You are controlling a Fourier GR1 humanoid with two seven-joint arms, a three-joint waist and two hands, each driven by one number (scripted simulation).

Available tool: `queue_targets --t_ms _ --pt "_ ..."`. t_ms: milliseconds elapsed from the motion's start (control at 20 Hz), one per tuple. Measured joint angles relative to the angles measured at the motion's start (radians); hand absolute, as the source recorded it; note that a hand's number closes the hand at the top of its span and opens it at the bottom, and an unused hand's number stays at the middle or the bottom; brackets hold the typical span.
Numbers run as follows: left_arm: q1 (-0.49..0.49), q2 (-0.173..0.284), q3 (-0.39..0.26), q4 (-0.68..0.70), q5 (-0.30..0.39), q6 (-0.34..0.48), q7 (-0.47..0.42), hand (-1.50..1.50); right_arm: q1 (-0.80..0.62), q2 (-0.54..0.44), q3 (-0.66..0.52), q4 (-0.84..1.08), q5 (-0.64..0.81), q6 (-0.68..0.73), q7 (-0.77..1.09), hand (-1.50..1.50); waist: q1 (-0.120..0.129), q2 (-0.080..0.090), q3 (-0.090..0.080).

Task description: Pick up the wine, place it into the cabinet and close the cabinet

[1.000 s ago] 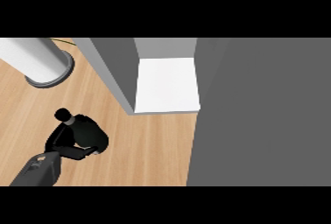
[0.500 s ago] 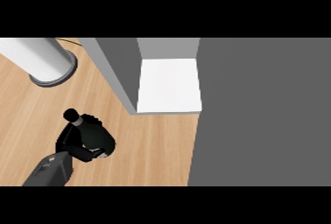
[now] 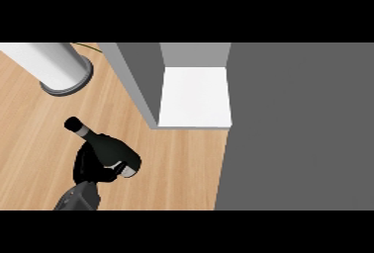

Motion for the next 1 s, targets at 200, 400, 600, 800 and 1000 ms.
queue_targets --t_ms 200,400,600,800,1000 --pt "0.069 -0.049 -0.055 -0.134 0.011 0.017 0.046 1.50 -0.009 0.004 0.008 0.000 0.001 -0.003 0.015 -1.50 -0.001 0.001 -0.001" --pt "0.133 -0.076 -0.179 -0.286 0.057 0.072 0.084 1.50 -0.014 0.002 -0.011 0.001 -0.007 -0.001 0.024 -1.50 -0.001 0.000 -0.001" --pt "0.190 -0.088 -0.331 -0.459 0.127 0.166 0.163 1.50 -0.018 -0.001 -0.024 0.002 -0.013 0.010 0.022 -1.50 -0.001 0.000 -0.001" --pt "0.246 -0.092 -0.460 -0.617 0.180 0.280 0.234 1.50 -0.023 -0.008 -0.043 -0.003 -0.023 0.013 0.044 -1.50 -0.003 0.001 -0.001" --pt "0.285 -0.094 -0.570 -0.744 0.218 0.406 0.290 1.50 -0.023 0.006 -0.030 0.010 -0.017 0.015 0.023 -1.50 -0.004 0.002 -0.002"
